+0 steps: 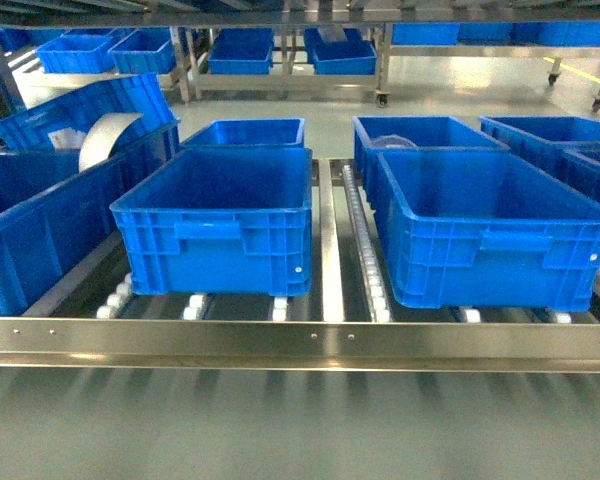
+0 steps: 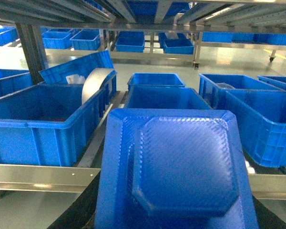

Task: Sort blue parts and orange caps into right shelf containers

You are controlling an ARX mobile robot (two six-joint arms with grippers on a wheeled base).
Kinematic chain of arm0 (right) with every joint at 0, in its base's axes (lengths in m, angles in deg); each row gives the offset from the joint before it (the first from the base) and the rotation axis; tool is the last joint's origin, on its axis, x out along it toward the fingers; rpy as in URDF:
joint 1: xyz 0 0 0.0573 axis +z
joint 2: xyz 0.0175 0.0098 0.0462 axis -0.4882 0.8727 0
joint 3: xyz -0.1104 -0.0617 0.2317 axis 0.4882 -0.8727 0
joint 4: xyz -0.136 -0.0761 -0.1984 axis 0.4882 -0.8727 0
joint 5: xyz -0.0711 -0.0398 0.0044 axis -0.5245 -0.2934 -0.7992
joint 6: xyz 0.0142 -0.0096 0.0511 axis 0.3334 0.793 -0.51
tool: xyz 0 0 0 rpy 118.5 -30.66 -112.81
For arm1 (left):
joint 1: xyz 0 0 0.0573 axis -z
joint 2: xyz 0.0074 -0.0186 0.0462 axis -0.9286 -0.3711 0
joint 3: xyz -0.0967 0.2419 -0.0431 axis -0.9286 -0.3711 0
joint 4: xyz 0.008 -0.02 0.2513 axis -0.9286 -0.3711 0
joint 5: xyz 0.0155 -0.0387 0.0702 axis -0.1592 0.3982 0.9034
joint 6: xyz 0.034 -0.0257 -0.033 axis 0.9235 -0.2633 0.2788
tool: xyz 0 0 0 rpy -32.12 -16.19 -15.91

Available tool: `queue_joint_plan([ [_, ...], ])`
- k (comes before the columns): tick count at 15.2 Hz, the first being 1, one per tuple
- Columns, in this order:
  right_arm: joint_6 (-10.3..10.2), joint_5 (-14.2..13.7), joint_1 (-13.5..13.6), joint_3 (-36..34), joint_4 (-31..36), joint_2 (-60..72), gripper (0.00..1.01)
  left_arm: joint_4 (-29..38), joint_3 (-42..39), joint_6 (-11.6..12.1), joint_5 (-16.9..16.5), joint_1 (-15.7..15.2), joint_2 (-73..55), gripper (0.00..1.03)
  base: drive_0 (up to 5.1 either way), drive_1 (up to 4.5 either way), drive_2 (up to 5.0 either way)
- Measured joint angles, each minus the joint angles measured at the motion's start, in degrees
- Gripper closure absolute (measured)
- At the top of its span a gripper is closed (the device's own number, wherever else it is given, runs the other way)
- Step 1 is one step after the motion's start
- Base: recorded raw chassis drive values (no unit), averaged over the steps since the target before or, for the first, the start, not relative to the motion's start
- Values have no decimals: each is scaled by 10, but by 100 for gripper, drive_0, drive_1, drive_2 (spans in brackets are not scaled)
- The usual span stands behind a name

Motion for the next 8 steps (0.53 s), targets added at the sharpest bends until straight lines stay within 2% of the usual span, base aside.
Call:
queue_joint_plan([
  [8, 0, 0, 0, 0, -1, 0, 58, -1, 0, 0, 0, 0, 0, 61, 0, 0, 0],
])
